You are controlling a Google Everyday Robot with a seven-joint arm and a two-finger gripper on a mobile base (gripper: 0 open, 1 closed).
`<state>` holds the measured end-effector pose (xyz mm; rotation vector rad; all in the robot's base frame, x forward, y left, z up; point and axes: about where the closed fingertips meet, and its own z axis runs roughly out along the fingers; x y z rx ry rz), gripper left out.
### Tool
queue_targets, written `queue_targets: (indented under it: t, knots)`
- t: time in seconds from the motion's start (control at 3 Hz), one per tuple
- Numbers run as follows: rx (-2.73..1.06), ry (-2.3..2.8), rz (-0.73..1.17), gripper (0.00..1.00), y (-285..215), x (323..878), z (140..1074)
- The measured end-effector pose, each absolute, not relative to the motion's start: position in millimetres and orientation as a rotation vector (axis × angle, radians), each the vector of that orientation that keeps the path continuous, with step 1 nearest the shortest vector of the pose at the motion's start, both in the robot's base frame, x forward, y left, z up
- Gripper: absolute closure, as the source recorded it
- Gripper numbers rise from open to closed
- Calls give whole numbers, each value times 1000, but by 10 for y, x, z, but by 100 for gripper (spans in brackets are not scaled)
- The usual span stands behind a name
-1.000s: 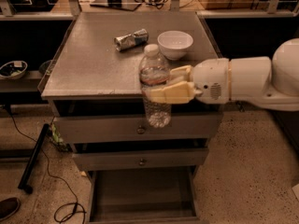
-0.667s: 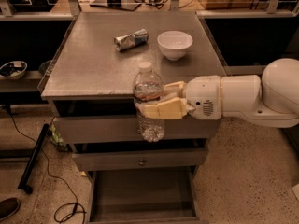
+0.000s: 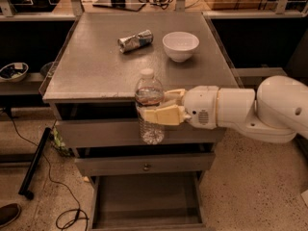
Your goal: Place water bottle into bottom drawer
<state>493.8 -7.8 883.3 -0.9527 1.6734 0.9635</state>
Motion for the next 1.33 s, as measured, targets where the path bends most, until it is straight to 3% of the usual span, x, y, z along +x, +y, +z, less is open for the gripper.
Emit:
queue_targets:
  t: [0.67,1.33]
  knots:
    - [-898,1652,919,100,-72,5083,8742]
    - [-774,1724,922,100,-167,4829,8316]
